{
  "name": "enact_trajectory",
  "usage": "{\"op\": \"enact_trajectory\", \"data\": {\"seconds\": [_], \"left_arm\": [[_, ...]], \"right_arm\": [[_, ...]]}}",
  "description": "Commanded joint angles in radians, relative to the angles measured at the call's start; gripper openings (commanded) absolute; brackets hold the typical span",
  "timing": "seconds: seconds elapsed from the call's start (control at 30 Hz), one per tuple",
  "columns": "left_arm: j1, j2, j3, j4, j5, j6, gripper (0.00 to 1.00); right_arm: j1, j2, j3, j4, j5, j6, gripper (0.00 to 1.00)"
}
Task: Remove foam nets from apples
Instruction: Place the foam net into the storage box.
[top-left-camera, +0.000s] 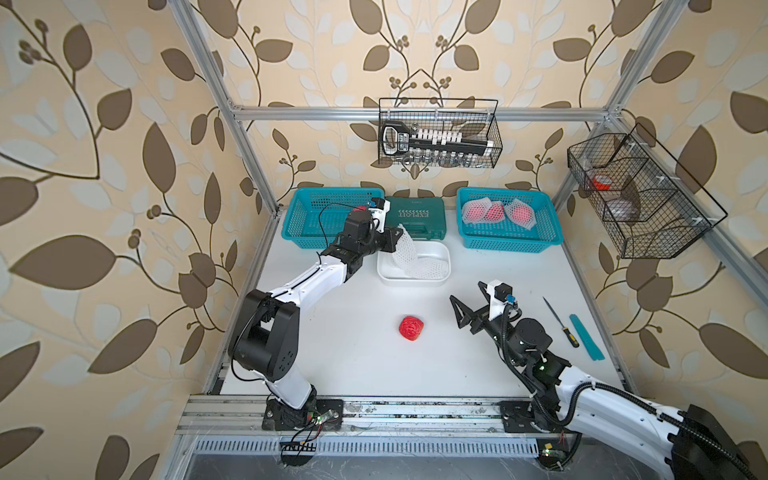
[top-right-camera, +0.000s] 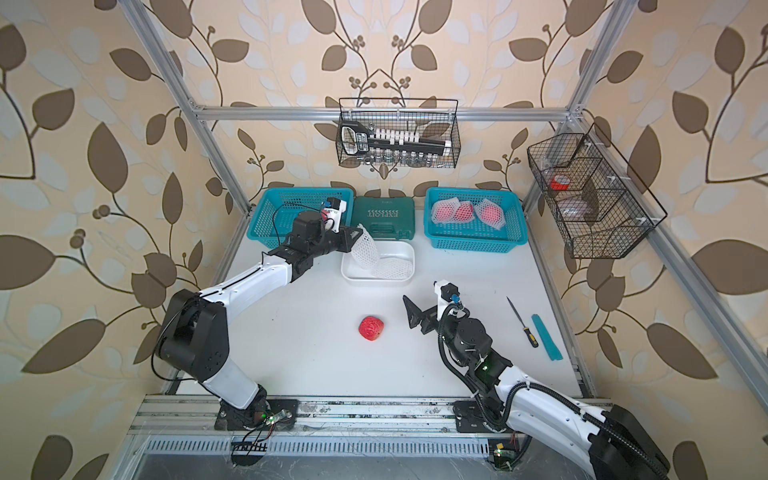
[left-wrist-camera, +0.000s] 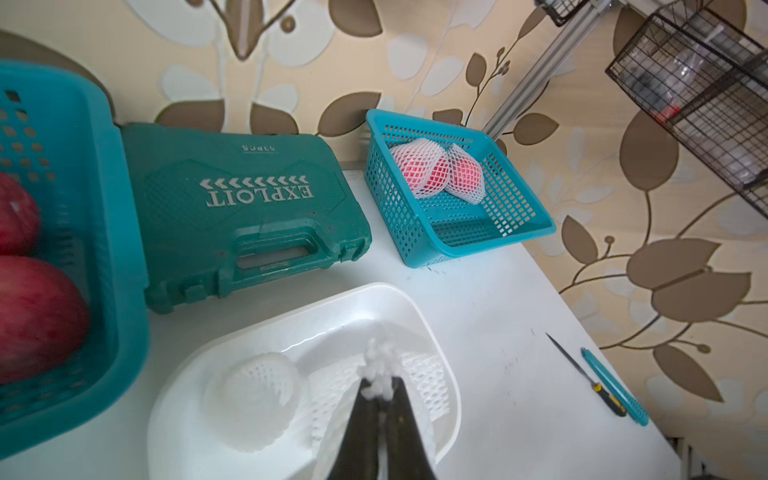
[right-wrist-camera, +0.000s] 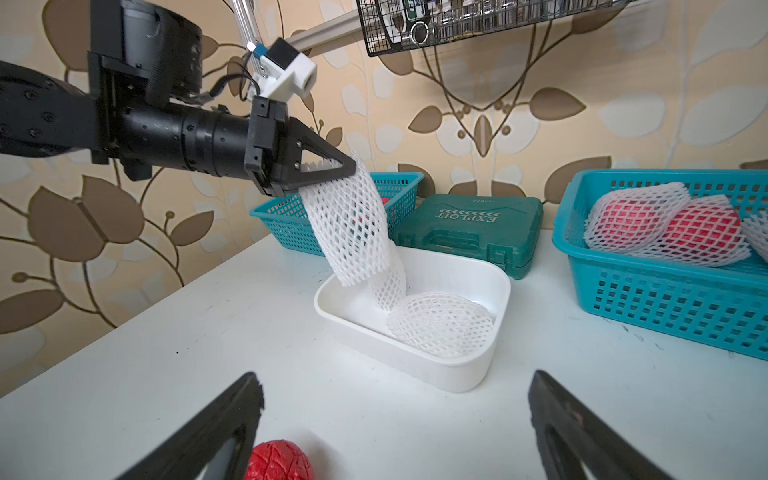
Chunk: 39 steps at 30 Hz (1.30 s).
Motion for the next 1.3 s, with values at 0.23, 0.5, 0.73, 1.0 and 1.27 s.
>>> {"op": "enact_trajectory", "data": {"seconds": [0.23,0.5,0.73,1.0,1.27], "left_arm": [[-0.091,0.099,-0.040,0.264,-0.211,-0.165,0.06],[-0.145,0.117,-0.126,0.390,-0.391,-0.187,0.10],[-0.167,0.088,-0.192,0.422,-0.410,-0.164,0.53],[-0.200,-0.038,-0.261,0.295,-0.539,-0.074,0.66],[-0.178,-0.106,-0.278,0.168,-0.590,0.038,0.66]], "right_arm": [[0.002,-0.019,-0.008,-0.009,0.010,0.008,0.99],[0.001,-0.026,-0.014,-0.007,0.013,0.009,0.99],[0.001,-0.017,-0.013,-0.004,0.007,0.013,0.99],[0.001,-0.012,-0.015,0.007,0.001,0.017,0.99],[0.001,-0.005,-0.018,0.014,0.004,0.017,0.99]]}}
